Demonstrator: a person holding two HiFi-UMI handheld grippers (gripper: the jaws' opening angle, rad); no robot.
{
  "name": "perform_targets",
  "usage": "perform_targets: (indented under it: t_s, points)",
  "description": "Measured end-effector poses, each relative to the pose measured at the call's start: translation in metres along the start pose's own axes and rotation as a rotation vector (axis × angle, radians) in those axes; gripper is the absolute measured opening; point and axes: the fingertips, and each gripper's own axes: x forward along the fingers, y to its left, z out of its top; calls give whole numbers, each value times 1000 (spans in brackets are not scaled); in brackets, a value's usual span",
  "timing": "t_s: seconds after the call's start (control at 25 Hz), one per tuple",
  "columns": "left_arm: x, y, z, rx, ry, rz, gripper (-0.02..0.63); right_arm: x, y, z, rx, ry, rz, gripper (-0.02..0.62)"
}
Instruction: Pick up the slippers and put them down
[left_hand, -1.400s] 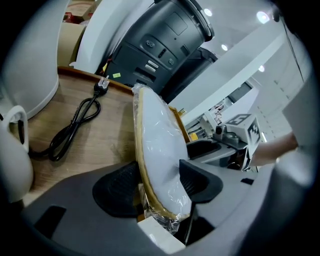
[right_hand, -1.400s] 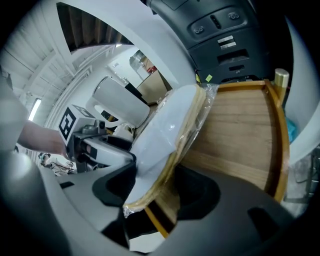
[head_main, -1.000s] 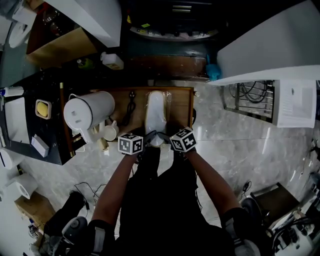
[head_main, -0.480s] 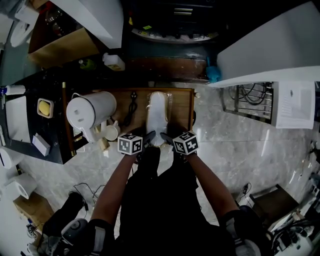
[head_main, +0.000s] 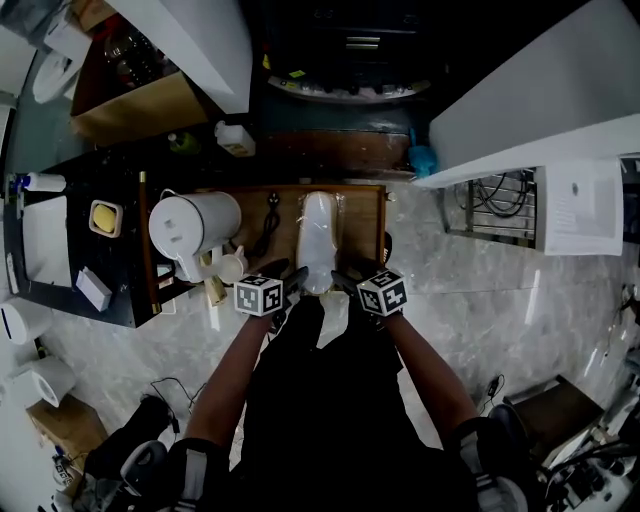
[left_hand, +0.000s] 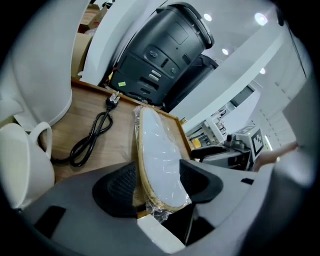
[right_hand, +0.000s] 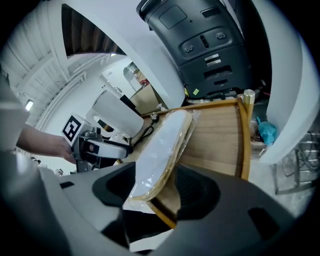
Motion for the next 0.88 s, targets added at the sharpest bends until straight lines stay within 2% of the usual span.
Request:
perform_targets:
  t_s: [0.12, 0.28, 0.44, 0.68, 0.88]
  points:
    - [-14, -10, 6, 34, -26, -6, 265, -12, 12, 3, -17, -4, 39, 237]
    - [-34, -28, 15, 88, -65, -36, 264, -30, 27, 9, -48, -35, 57, 80]
    - [-57, -48, 22, 54, -129, -89, 237, -45, 49, 11, -106, -52, 67, 11]
    - [-87, -80, 41, 104, -229, -158, 54, -61, 79, 21, -165, -89, 99, 8]
    - [-100, -96, 40, 153, -243, -201, 12, -72, 105, 30, -202, -153, 145, 8]
